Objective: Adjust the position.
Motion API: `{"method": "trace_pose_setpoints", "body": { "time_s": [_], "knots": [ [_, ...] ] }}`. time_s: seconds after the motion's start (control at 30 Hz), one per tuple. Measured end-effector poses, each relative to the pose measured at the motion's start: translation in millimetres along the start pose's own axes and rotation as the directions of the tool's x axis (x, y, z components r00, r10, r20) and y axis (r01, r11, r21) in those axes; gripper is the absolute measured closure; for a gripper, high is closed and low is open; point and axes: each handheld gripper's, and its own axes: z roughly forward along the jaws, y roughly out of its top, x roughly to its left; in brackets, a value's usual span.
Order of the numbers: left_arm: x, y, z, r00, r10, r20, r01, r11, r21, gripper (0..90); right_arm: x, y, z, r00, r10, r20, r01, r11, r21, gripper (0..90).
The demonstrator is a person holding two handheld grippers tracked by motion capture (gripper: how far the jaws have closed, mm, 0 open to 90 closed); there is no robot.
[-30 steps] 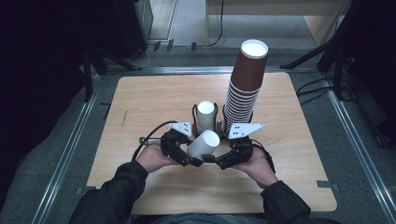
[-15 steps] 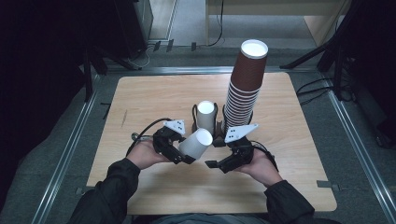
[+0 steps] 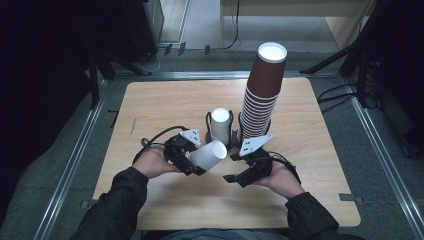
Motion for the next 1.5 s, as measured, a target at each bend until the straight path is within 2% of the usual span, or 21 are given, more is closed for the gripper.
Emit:
{"method": "trace_pose_setpoints", "body": {
  "time_s": [0.27, 0.6, 0.83, 0.87, 0.93, 0.97, 1.0, 1.23, 1.27, 1.3, 1.37, 1.4, 1.5],
  "knots": [
    [-0.8, 3.1, 10.7, 0.9997, 0.015, -0.018, -0.014, 0.9972, 0.074, 26.8, -0.7, 1.2, 0.2, 1.0, -0.006, -0.001, 0.006, 1.0, -0.003, 21.6],
    [-5.8, 9.3, 30.2, 0.9983, 0.052, 0.028, -0.055, 0.9877, 0.146, 26.8, 0.9, 9.8, 2.7, 0.9997, -0.021, -0.012, 0.02, 0.999, -0.033, 21.5],
    [-7.6, 13.1, 39.6, 0.9968, 0.068, 0.043, -0.074, 0.982, 0.174, 26.9, 2.6, 12.5, 8.8, 0.9996, -0.017, -0.023, 0.017, 1.0, -0.01, 22.9],
    [-9.8, 14.3, 42.0, 0.9957, 0.077, 0.051, -0.085, 0.9798, 0.181, 26.8, 3.1, 13.1, 11.3, 0.9995, -0.019, -0.026, 0.019, 1.0, -0.004, 24.0],
    [-11.4, 14.8, 43.4, 0.9961, 0.078, 0.041, -0.084, 0.9791, 0.185, 26.4, 4.4, 13.6, 12.5, 0.9995, -0.016, -0.029, 0.016, 1.0, 0.005, 27.8],
    [-11.4, 14.8, 43.4, 0.9961, 0.078, 0.041, -0.084, 0.9791, 0.185, 26.2, 4.4, 13.6, 12.5, 0.9995, -0.016, -0.029, 0.016, 1.0, 0.005, 27.8],
    [-11.3, 14.6, 42.5, 0.9956, 0.084, 0.041, -0.09, 0.9788, 0.184, 26.1, 7.0, 14.8, 11.6, 0.9984, -0.048, -0.031, 0.048, 0.999, 0.001, 33.8],
    [-11.9, 13.0, 36.8, 0.9943, 0.094, 0.05, -0.1, 0.9848, 0.142, 24.2, 7.1, 17.1, 6.8, 0.9978, -0.044, -0.051, 0.044, 0.999, -0.001, 34.4],
    [-11.4, 13.2, 34.8, 0.996, 0.083, 0.033, -0.087, 0.989, 0.12, 15.7, 6.5, 17.3, 5.2, 0.9978, -0.045, -0.048, 0.044, 0.999, -0.008, 34.2],
    [-10.7, 13.3, 33.3, 0.9967, 0.076, 0.028, -0.079, 0.9908, 0.11, 11.6, 5.9, 17.2, 4.3, 0.998, -0.046, -0.044, 0.045, 0.999, -0.01, 34.2],
    [-10.0, 13.2, 31.5, 0.997, 0.073, 0.025, -0.076, 0.9921, 0.1, 11.3, 5.2, 16.8, 3.3, 0.9981, -0.044, -0.044, 0.043, 0.999, -0.01, 34.2],
    [-8.4, 12.7, 28.3, 0.9977, 0.065, 0.017, -0.066, 0.9946, 0.079, 6.2, 3.8, 15.9, 1.1, 0.9986, -0.037, -0.037, 0.037, 0.999, -0.013, 34.1],
    [-6.6, 11.0, 24.5, 0.9989, 0.046, 0.007, -0.047, 0.9973, 0.057, 4.3, 1.4, 14.4, -2.5, 0.9989, -0.036, -0.029, 0.035, 0.999, -0.021, 33.9]
  ]
}}
